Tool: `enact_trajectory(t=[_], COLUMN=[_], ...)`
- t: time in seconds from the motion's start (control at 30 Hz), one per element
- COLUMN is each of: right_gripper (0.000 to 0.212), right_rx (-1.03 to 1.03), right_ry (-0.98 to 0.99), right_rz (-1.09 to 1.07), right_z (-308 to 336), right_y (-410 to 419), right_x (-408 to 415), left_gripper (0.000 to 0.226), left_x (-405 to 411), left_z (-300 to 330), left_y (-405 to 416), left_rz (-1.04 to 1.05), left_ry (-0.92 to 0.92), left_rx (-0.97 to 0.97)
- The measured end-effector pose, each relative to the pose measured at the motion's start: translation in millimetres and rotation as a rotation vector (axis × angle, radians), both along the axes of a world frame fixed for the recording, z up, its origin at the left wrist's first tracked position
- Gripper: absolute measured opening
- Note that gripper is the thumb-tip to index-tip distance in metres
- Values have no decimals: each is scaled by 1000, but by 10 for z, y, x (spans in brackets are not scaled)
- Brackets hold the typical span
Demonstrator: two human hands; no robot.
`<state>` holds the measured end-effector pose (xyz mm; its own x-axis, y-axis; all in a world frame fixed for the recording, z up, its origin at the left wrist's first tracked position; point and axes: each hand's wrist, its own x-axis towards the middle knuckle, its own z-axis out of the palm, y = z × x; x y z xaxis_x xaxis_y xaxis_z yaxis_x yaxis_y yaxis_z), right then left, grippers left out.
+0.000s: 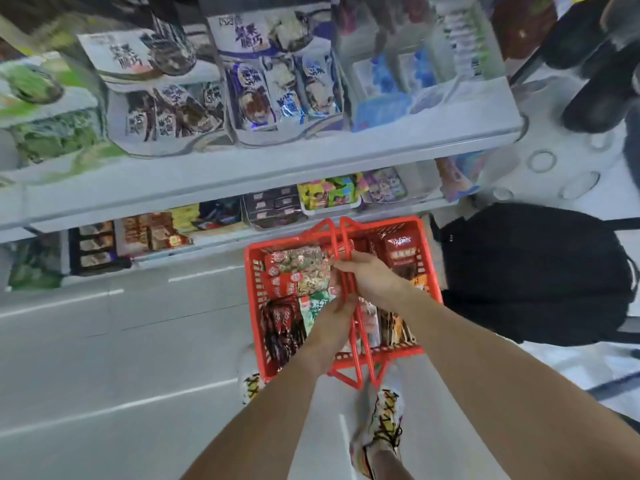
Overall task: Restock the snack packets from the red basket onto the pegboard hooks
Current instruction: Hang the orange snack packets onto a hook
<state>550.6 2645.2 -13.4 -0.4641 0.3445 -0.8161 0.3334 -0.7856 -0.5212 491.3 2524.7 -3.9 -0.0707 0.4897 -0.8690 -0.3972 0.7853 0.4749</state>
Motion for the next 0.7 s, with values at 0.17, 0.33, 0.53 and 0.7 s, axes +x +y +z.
enact_trajectory(t=[0.17,0.33,0.53,0.7], right_gripper=[24,30,29,38], right_rx=[82,338,594,532], right_ry=[-94,-404,-845,-943], right_rz=[23,88,83,218], right_z=[-40,19,-82,-324], right_y=[-59,9,116,195], right_x=[172,704,1369,1411], left_gripper=[33,26,15,30], left_x=[-66,-356,-906,-1208], left_z=[15,10,-89,-381], left_y=[-75,-392,-812,-900], left_rz=[3,-109,-75,-209], left_ry=[106,460,786,722], left_rx=[31,73,-85,-288])
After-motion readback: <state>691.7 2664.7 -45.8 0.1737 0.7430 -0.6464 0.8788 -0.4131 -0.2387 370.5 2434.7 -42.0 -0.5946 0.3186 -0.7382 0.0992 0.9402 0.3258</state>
